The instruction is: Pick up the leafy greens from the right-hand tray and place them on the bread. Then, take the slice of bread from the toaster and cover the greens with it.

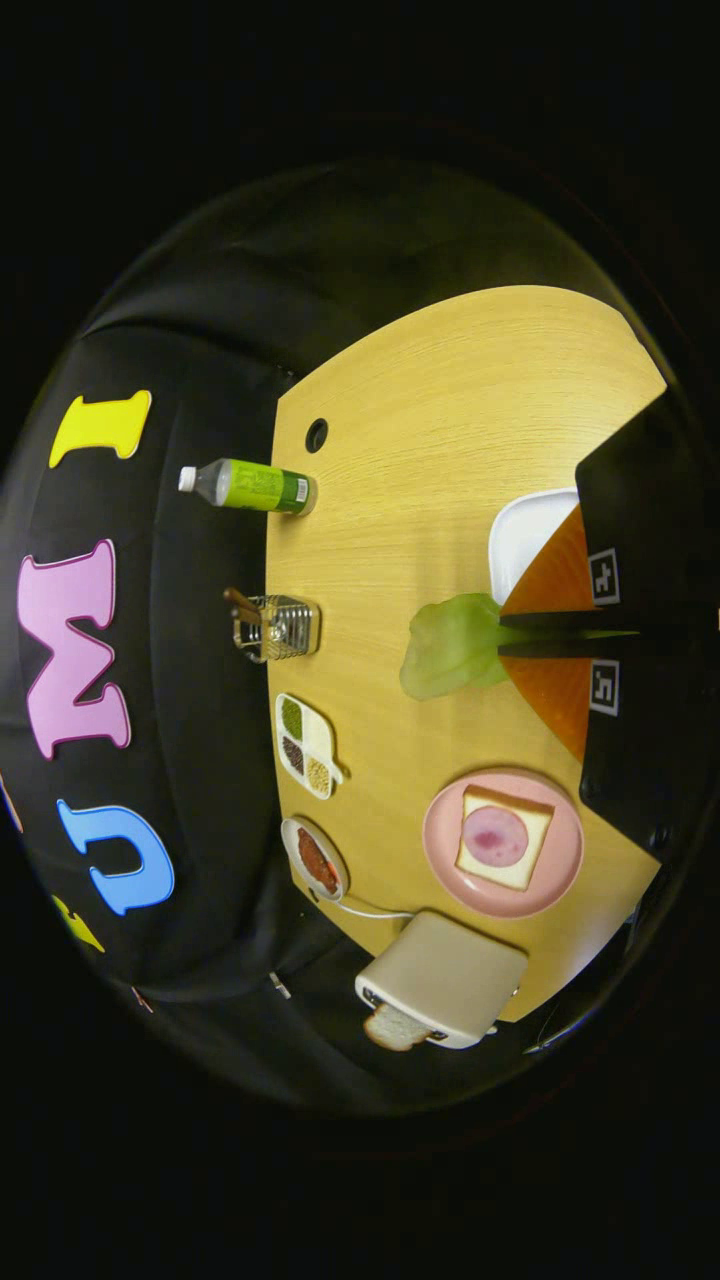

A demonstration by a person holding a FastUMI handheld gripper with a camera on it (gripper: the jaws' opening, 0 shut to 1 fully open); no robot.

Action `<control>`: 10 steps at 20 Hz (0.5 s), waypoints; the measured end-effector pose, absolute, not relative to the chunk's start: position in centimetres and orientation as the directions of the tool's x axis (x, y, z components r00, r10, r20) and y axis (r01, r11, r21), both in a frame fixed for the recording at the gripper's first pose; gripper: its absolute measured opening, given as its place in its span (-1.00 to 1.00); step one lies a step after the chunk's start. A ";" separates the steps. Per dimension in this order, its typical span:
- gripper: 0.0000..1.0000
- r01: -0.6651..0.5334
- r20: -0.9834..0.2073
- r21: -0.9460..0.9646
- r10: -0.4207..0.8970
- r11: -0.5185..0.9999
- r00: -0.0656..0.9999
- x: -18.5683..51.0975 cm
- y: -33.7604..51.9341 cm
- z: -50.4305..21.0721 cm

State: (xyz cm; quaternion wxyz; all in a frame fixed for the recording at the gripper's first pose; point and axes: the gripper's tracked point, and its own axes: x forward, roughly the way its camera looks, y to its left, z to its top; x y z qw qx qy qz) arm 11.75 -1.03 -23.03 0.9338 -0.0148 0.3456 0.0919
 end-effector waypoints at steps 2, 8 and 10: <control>-0.89 -0.213 -0.635 0.034 0.186 0.976 0.750 11.7 0.9 -21.1; -0.90 -0.345 -0.608 0.019 0.285 0.938 0.741 11.0 7.9 -17.1; -0.89 -0.391 -0.614 0.011 0.315 0.920 0.724 10.5 10.4 -17.3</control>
